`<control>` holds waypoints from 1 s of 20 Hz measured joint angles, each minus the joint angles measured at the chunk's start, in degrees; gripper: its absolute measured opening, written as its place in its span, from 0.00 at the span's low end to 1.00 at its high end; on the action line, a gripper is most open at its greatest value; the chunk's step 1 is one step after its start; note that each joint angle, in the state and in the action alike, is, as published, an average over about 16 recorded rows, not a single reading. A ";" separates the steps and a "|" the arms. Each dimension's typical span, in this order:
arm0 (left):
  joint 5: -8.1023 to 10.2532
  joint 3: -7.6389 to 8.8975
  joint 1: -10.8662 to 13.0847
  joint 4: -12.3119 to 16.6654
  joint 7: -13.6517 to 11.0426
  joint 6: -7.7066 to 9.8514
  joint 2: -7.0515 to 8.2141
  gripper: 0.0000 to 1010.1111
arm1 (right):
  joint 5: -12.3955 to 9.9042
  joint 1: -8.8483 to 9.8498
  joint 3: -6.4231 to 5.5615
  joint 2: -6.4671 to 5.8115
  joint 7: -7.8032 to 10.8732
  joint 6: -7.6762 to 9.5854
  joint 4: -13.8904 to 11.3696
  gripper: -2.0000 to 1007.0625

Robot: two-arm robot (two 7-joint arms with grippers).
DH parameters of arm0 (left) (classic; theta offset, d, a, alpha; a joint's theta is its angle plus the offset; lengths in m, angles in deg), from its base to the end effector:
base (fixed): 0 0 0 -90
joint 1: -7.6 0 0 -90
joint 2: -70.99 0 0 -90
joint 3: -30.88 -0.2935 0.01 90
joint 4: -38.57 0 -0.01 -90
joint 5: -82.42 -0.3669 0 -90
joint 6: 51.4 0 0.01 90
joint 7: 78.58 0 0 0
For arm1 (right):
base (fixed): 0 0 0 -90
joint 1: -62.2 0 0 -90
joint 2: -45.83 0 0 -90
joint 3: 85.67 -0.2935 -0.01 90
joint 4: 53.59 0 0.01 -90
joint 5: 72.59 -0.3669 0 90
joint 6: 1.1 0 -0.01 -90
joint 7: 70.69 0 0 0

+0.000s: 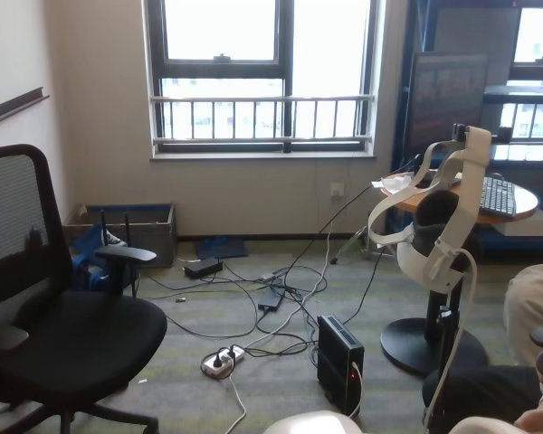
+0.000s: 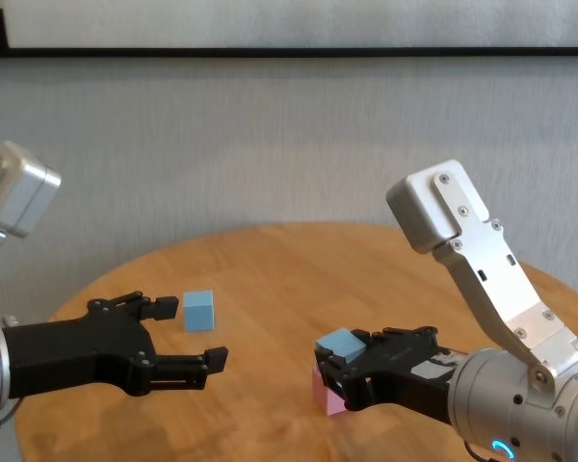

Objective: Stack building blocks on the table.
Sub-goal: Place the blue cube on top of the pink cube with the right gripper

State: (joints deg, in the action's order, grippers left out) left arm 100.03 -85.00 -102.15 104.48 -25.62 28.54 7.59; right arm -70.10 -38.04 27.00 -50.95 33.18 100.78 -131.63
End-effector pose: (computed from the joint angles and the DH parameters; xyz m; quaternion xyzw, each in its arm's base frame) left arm 0.4576 0.0673 -0.3404 0.1259 -0.0423 0.3354 0.9327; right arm 0.4122 0.0986 -0.3298 -0.1816 0.0144 -0.4642 0.8668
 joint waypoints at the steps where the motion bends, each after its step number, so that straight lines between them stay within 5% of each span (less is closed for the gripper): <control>1: 0.00 0.00 0.00 0.00 0.00 0.00 0.00 0.99 | 0.10 -0.05 0.00 0.06 -0.01 0.04 0.09 0.36; 20: 0.00 0.00 0.00 0.00 0.00 0.00 0.00 0.99 | 0.95 0.01 -0.55 0.79 -0.08 0.47 0.38 0.43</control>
State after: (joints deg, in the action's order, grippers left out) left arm 100.03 -85.00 -102.15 104.48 -25.62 28.54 7.59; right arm -69.15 -38.03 26.45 -50.16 33.10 101.25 -131.25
